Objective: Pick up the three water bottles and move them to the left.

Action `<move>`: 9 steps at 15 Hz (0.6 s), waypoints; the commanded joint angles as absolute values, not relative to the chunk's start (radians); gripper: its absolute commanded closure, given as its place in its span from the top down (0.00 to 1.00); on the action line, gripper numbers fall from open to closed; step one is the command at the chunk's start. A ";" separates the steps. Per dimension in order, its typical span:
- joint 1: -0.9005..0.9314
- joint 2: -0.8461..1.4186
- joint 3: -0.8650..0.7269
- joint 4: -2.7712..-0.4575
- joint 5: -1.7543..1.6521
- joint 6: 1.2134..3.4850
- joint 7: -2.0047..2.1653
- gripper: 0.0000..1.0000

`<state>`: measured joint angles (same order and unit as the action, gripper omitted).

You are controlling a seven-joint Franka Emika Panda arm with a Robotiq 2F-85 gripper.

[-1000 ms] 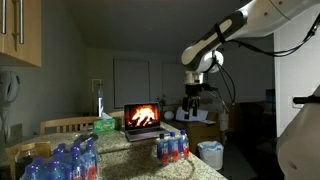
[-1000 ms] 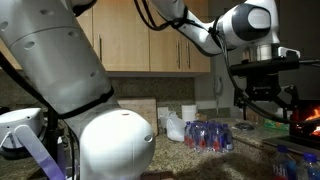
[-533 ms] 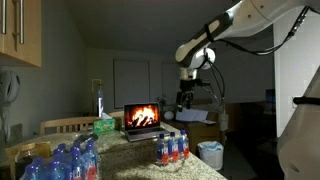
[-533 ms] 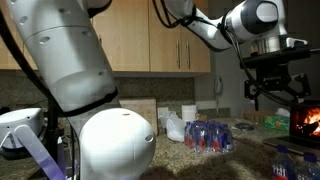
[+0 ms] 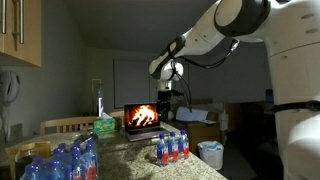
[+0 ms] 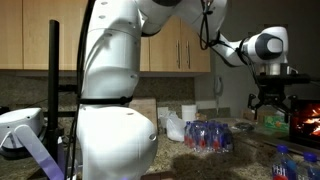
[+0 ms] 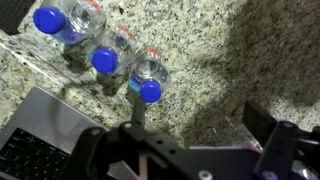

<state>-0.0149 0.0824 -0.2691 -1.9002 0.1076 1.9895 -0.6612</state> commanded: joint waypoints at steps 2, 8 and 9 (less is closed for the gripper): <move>-0.086 0.126 -0.196 -1.850 0.100 1.967 -0.656 1.00; -0.116 0.139 -0.176 -1.893 0.144 2.058 -0.600 1.00; -0.121 0.137 -0.167 -1.928 0.164 2.118 -0.582 1.00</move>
<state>-0.0855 0.1397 -0.2063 -1.8517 0.1147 1.9987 -0.6305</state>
